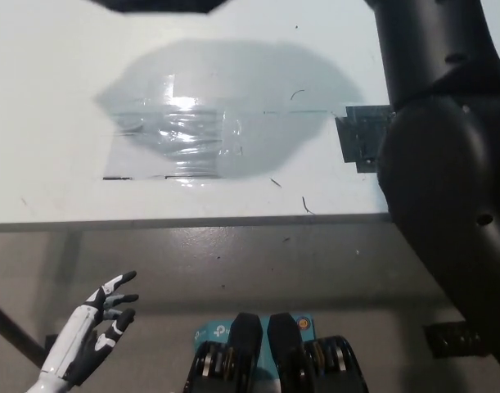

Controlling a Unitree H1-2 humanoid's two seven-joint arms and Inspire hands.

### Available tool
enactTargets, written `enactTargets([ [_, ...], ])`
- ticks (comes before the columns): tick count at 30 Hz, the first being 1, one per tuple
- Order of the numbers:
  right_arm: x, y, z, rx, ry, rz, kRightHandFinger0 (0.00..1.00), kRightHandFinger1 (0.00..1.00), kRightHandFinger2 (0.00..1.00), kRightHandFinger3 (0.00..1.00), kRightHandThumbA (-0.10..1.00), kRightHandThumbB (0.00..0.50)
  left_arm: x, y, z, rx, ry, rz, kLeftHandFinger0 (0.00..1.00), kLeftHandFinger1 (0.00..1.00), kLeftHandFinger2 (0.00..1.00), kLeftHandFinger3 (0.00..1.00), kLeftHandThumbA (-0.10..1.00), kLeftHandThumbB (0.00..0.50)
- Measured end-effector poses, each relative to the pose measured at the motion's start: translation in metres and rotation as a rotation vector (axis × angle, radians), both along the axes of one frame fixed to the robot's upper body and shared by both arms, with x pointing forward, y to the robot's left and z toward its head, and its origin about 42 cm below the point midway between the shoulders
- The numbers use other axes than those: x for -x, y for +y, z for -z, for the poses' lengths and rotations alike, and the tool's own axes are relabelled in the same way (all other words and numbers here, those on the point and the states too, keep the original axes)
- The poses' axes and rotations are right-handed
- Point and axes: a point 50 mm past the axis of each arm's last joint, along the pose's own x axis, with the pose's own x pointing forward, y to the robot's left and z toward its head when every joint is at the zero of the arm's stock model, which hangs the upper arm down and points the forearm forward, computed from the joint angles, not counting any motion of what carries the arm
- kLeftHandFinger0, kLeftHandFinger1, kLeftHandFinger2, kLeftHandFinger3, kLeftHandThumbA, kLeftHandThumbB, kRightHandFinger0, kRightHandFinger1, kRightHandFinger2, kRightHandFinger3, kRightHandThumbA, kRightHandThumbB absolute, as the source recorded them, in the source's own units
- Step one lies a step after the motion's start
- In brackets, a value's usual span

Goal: Use the right hand to pick up a small rectangular container and put it into a plastic bag and lift the bag

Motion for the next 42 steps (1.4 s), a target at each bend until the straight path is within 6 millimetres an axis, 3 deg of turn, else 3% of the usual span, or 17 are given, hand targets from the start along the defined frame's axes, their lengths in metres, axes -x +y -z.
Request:
enactTargets([
  [7, -0.003, 0.003, 0.014, -0.004, 0.058, 0.027, 0.00, 0.20, 0.63, 0.75, 0.15, 0.095, 0.000, 0.000, -0.001, -0.004, -0.003, 0.001, 0.64, 0.76, 0.94, 0.94, 0.89, 0.355],
  [10, -0.010, 0.000, 0.036, 0.009, 0.106, 0.043, 0.00, 0.16, 0.60, 0.74, 0.12, 0.088, 0.000, 0.000, -0.001, -0.005, -0.003, 0.001, 0.64, 0.76, 0.93, 0.94, 0.89, 0.362],
  [12, -0.014, -0.001, 0.048, 0.018, 0.133, 0.047, 0.00, 0.16, 0.61, 0.75, 0.11, 0.119, 0.000, 0.000, -0.001, -0.005, -0.003, 0.001, 0.64, 0.76, 0.94, 0.93, 0.89, 0.366],
  [13, -0.020, -0.002, 0.070, 0.030, 0.184, 0.054, 0.00, 0.16, 0.61, 0.75, 0.11, 0.121, -0.001, -0.001, -0.002, -0.006, -0.003, 0.001, 0.64, 0.76, 0.94, 0.93, 0.89, 0.366],
  [19, -0.033, -0.006, 0.140, 0.071, 0.343, 0.071, 0.00, 0.10, 0.55, 0.70, 0.07, 0.105, -0.002, -0.001, -0.003, -0.006, 0.002, -0.002, 0.63, 0.73, 0.91, 0.94, 0.86, 0.375],
  [23, -0.037, -0.010, 0.190, 0.118, 0.423, 0.104, 0.00, 0.08, 0.54, 0.76, 0.12, 0.153, -0.004, -0.001, -0.004, -0.007, 0.005, -0.004, 0.63, 0.73, 0.91, 0.93, 0.86, 0.373],
  [25, -0.037, -0.012, 0.208, 0.137, 0.454, 0.117, 0.00, 0.07, 0.56, 0.75, 0.11, 0.116, -0.004, -0.001, -0.004, -0.007, 0.006, -0.005, 0.64, 0.75, 0.93, 0.93, 0.86, 0.376],
  [27, -0.036, -0.016, 0.240, 0.189, 0.501, 0.148, 0.00, 0.15, 0.62, 0.76, 0.22, 0.132, -0.004, -0.001, -0.004, -0.008, 0.009, -0.005, 0.64, 0.74, 0.92, 0.92, 0.85, 0.376],
  [28, -0.035, -0.019, 0.257, 0.221, 0.527, 0.162, 0.10, 0.30, 0.79, 0.87, 0.26, 0.159, -0.004, -0.001, -0.003, -0.008, 0.010, -0.006, 0.64, 0.74, 0.91, 0.92, 0.85, 0.376],
  [29, -0.034, -0.020, 0.265, 0.235, 0.537, 0.168, 0.12, 0.37, 0.83, 0.86, 0.30, 0.158, -0.004, -0.001, -0.003, -0.008, 0.011, -0.006, 0.64, 0.74, 0.91, 0.92, 0.84, 0.376],
  [30, -0.032, -0.022, 0.277, 0.263, 0.552, 0.179, 0.66, 1.00, 1.00, 1.00, 0.51, 0.329, -0.004, -0.001, -0.003, -0.008, 0.012, -0.006, 0.63, 0.73, 0.90, 0.92, 0.84, 0.365],
  [31, -0.030, -0.024, 0.290, 0.290, 0.569, 0.188, 0.98, 1.00, 1.00, 1.00, 0.62, 0.244, -0.004, -0.001, -0.003, -0.008, 0.013, -0.007, 0.62, 0.71, 0.90, 0.92, 0.83, 0.368],
  [32, -0.029, -0.025, 0.298, 0.306, 0.577, 0.194, 1.00, 1.00, 1.00, 1.00, 0.78, 0.316, -0.004, -0.001, -0.003, -0.008, 0.014, -0.007, 0.62, 0.73, 0.91, 0.92, 0.83, 0.371],
  [33, -0.027, -0.027, 0.307, 0.332, 0.580, 0.200, 1.00, 1.00, 1.00, 1.00, 0.78, 0.316, -0.004, -0.001, -0.003, -0.008, 0.015, -0.007, 0.62, 0.73, 0.91, 0.92, 0.83, 0.371],
  [34, -0.026, -0.028, 0.312, 0.349, 0.579, 0.204, 1.00, 1.00, 1.00, 1.00, 0.89, 0.375, -0.003, -0.001, -0.003, -0.008, 0.015, -0.007, 0.64, 0.75, 0.92, 0.91, 0.84, 0.368],
  [39, -0.027, -0.029, 0.311, 0.434, 0.515, 0.208, 1.00, 1.00, 1.00, 1.00, 0.89, 0.424, -0.003, -0.001, -0.002, -0.010, 0.019, -0.006, 0.65, 0.73, 0.88, 0.91, 0.81, 0.353],
  [42, -0.030, -0.030, 0.299, 0.498, 0.441, 0.214, 1.00, 1.00, 1.00, 1.00, 0.88, 0.413, -0.001, -0.001, -0.001, -0.010, 0.024, -0.007, 0.66, 0.75, 0.89, 0.91, 0.81, 0.352],
])
